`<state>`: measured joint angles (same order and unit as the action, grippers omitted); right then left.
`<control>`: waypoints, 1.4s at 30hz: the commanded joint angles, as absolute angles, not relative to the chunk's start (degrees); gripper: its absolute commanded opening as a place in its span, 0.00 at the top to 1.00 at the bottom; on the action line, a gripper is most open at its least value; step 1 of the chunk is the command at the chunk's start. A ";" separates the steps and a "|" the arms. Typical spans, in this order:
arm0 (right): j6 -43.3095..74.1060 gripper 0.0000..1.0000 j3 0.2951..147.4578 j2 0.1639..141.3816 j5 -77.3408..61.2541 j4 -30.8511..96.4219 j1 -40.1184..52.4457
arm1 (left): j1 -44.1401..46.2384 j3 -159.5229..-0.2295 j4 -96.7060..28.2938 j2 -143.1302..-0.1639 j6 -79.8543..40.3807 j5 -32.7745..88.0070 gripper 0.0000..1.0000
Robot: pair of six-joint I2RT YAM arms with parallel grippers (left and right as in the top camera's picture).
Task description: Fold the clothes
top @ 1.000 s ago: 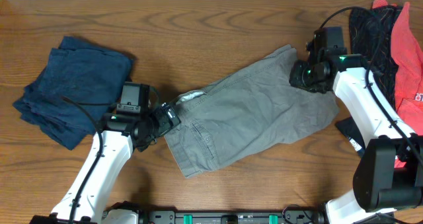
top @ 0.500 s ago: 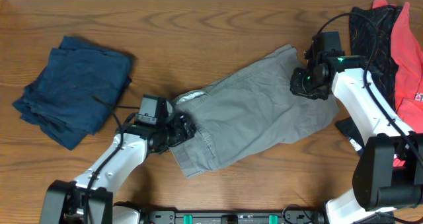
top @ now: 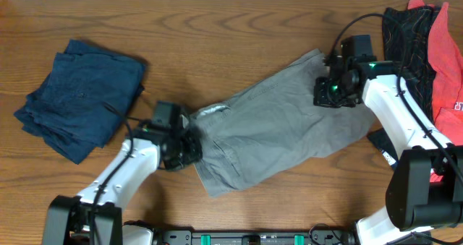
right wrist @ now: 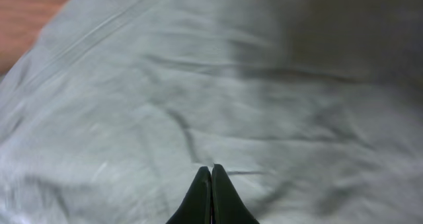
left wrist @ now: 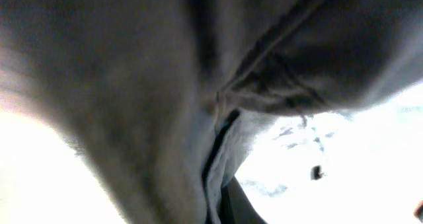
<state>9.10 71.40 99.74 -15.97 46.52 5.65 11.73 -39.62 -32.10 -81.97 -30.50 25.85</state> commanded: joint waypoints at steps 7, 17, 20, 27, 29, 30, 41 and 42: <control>1.63 0.99 70.74 101.16 -22.33 45.28 15.51 | 9.28 -61.39 -50.26 -80.47 -23.83 24.86 0.94; 6.04 1.00 67.09 108.66 -22.63 37.06 28.97 | 9.23 -76.79 -54.37 -80.47 -22.11 25.10 0.94; 9.15 0.99 67.00 111.13 -22.76 33.10 33.76 | 9.23 -78.06 -54.04 -80.47 -22.63 25.10 0.94; 18.50 0.99 67.00 115.66 -20.01 20.86 41.78 | 9.21 -78.08 -53.52 -80.47 -23.73 25.61 0.94; 18.87 0.99 67.07 115.83 -18.02 20.21 42.52 | 9.21 -78.08 -53.28 -80.49 -23.86 25.74 0.94; 18.85 0.99 67.20 115.61 -17.47 20.27 42.52 | 9.21 -78.08 -53.30 -80.49 -23.83 25.74 0.94; 15.59 0.96 70.39 98.37 -9.61 34.13 29.08 | 9.23 -78.02 -53.43 -81.08 -23.77 24.77 0.94; 15.57 0.97 70.39 96.99 -7.81 36.38 26.81 | 9.23 -78.02 -53.52 -81.23 -23.79 24.62 0.94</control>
